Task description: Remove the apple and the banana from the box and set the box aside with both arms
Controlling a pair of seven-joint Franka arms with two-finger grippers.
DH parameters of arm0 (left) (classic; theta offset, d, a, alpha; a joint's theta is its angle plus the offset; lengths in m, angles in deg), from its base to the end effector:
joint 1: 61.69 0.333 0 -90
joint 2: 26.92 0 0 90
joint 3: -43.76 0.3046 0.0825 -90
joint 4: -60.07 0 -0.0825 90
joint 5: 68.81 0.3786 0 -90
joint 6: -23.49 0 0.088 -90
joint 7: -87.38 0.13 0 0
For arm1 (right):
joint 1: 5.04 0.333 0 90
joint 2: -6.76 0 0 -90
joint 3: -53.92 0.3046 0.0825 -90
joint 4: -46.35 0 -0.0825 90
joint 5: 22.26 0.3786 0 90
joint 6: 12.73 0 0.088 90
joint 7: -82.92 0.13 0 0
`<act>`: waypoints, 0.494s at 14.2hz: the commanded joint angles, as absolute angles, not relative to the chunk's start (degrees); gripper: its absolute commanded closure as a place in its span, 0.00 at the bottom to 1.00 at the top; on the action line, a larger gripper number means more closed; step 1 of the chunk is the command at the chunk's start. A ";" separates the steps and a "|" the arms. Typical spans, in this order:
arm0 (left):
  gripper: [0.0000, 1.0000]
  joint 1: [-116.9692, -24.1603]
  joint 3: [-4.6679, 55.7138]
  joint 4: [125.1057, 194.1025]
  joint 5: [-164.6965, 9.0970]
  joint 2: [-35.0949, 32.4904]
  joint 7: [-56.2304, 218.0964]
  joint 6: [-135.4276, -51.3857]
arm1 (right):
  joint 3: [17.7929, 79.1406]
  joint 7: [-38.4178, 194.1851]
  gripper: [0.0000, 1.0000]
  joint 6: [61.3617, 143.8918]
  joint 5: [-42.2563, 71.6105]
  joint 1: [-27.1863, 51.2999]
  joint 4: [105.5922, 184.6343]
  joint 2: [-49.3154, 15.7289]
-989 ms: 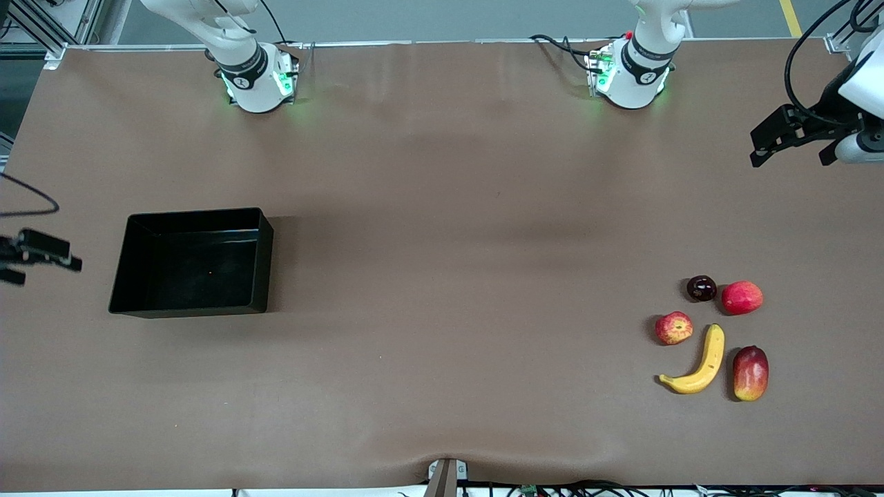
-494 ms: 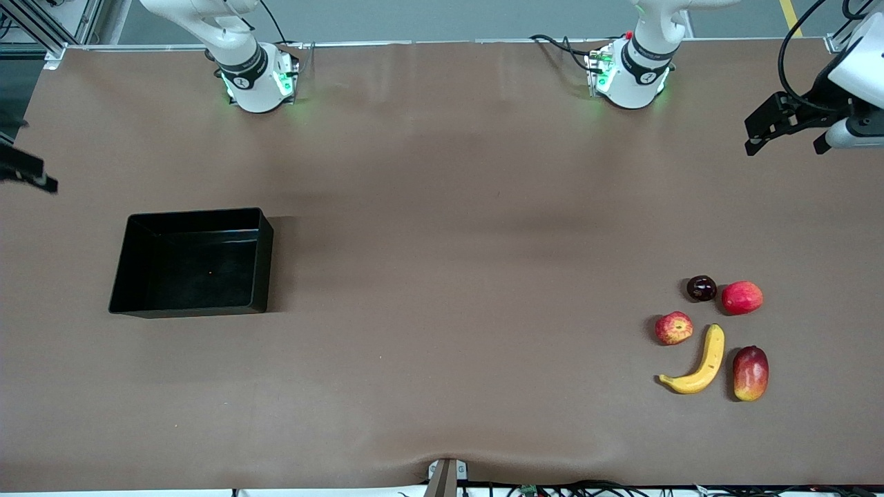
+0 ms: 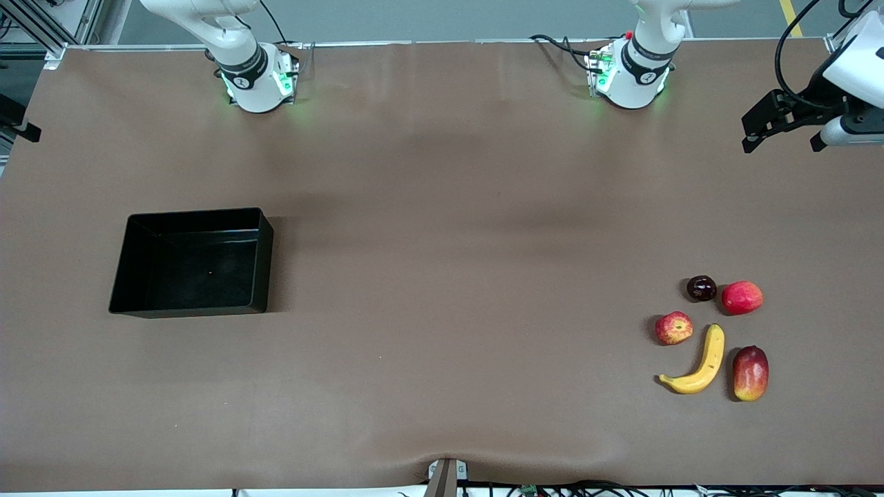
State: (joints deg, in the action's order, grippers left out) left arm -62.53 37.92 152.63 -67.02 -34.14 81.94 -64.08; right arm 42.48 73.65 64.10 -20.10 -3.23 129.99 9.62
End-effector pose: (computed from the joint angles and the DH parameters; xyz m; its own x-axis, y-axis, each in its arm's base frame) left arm 0.5040 -0.0583 0.6318 0.9989 -0.0200 0.0423 -0.0183 -0.9990 -0.0401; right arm 0.5001 -0.0823 0.6473 0.9981 0.0034 -0.0611 -0.0002 -0.9983 -0.0577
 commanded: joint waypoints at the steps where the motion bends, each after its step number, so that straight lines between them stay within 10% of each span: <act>1: 0.00 -62.66 38.05 153.67 -68.80 -35.45 82.73 -64.84 | 43.28 75.09 0.00 67.16 -21.29 -3.02 135.83 13.53; 7: 0.00 -62.48 38.05 153.32 -69.86 -35.01 82.64 -64.84 | 43.28 75.18 0.00 67.34 -21.20 -2.84 133.02 11.95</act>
